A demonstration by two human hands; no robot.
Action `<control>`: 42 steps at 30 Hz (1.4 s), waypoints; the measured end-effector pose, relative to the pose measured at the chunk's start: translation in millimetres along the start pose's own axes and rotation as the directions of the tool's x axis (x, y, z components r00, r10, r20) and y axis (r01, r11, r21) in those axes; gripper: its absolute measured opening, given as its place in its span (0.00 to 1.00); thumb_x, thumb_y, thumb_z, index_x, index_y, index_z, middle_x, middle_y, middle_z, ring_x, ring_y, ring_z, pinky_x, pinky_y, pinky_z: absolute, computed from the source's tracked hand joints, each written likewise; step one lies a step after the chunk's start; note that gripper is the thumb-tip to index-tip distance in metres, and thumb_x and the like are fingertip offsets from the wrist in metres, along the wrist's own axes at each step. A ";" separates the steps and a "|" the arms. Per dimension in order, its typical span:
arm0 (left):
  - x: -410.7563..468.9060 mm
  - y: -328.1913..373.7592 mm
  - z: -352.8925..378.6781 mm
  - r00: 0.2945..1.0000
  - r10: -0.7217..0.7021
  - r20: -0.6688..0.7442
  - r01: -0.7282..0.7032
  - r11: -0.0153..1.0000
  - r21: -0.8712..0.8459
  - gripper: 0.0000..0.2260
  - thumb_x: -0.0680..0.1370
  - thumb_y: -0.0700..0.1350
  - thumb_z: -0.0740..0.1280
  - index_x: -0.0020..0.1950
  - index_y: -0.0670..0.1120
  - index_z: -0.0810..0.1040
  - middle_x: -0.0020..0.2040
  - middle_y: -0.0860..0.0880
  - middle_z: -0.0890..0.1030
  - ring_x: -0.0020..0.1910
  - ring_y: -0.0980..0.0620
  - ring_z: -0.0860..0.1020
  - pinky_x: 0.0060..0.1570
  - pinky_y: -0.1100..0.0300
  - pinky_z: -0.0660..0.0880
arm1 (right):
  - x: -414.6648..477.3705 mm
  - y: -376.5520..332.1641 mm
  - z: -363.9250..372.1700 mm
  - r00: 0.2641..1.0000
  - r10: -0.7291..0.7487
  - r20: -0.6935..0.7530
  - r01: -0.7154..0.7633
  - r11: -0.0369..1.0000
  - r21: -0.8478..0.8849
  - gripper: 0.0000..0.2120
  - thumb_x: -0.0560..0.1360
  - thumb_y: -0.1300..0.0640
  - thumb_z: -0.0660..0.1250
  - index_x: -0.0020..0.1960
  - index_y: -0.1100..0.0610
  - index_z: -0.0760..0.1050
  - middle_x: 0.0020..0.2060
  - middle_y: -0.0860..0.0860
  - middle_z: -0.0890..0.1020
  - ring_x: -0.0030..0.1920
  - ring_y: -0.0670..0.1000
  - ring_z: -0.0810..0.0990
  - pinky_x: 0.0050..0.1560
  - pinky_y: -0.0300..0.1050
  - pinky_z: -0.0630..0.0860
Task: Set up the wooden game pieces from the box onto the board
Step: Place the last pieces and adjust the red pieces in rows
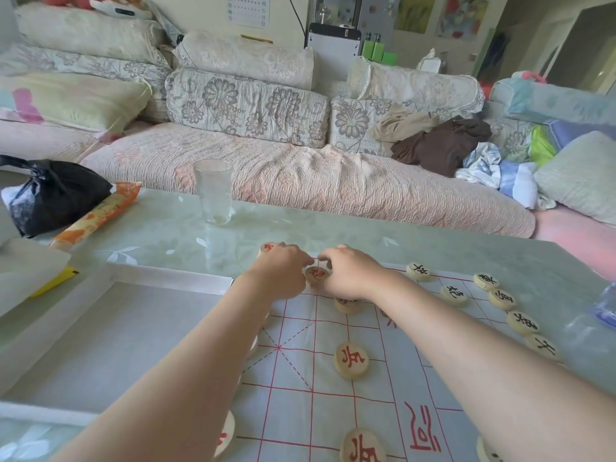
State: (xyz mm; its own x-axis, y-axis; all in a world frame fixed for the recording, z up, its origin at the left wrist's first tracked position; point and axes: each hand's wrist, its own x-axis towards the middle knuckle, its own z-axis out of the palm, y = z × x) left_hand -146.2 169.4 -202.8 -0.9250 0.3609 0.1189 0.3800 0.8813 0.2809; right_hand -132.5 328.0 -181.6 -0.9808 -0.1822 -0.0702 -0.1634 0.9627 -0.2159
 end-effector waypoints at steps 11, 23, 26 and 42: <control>2.2 -0.9 5.9 1.000 -0.019 0.015 0.019 0.999 -0.031 0.14 0.76 0.58 0.63 0.59 0.57 0.79 0.57 0.55 0.80 0.61 0.46 0.71 0.66 0.50 0.62 | -2.9 3.6 0.5 0.999 -0.015 -0.046 0.016 1.000 0.009 0.25 0.73 0.41 0.66 0.68 0.47 0.73 0.62 0.47 0.77 0.62 0.52 0.76 0.61 0.49 0.74; 9.6 -6.3 12.3 1.000 -0.006 0.001 0.006 0.999 -0.046 0.19 0.73 0.57 0.69 0.63 0.57 0.77 0.57 0.55 0.80 0.60 0.47 0.72 0.64 0.52 0.64 | -0.5 3.7 7.1 0.998 -0.023 -0.061 0.030 0.995 0.100 0.29 0.74 0.51 0.68 0.74 0.49 0.68 0.65 0.46 0.78 0.66 0.51 0.75 0.64 0.46 0.71; 7.8 -7.0 11.3 1.000 -0.020 -0.004 0.020 1.000 -0.023 0.23 0.72 0.60 0.69 0.65 0.57 0.74 0.59 0.56 0.79 0.61 0.48 0.71 0.66 0.51 0.62 | -2.5 3.6 7.0 0.998 -0.025 -0.052 0.032 0.992 0.120 0.30 0.74 0.51 0.69 0.75 0.50 0.68 0.67 0.49 0.75 0.67 0.51 0.73 0.66 0.45 0.70; -104.9 32.1 -50.9 1.000 0.011 -0.005 -0.012 0.988 -0.152 0.12 0.74 0.51 0.70 0.56 0.52 0.77 0.48 0.56 0.77 0.47 0.56 0.73 0.45 0.64 0.66 | -141.8 -35.0 -27.1 0.980 -0.200 0.017 0.196 0.970 0.147 0.17 0.76 0.52 0.69 0.64 0.48 0.77 0.59 0.43 0.79 0.49 0.41 0.74 0.45 0.32 0.65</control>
State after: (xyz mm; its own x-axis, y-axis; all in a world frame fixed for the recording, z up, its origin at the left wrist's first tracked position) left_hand -36.9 144.3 -157.8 -0.9206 0.3693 0.1268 0.3870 0.8202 0.4213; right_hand 9.4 325.6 -137.7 -0.9262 -0.3747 -0.0421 -0.3345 0.8681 -0.3667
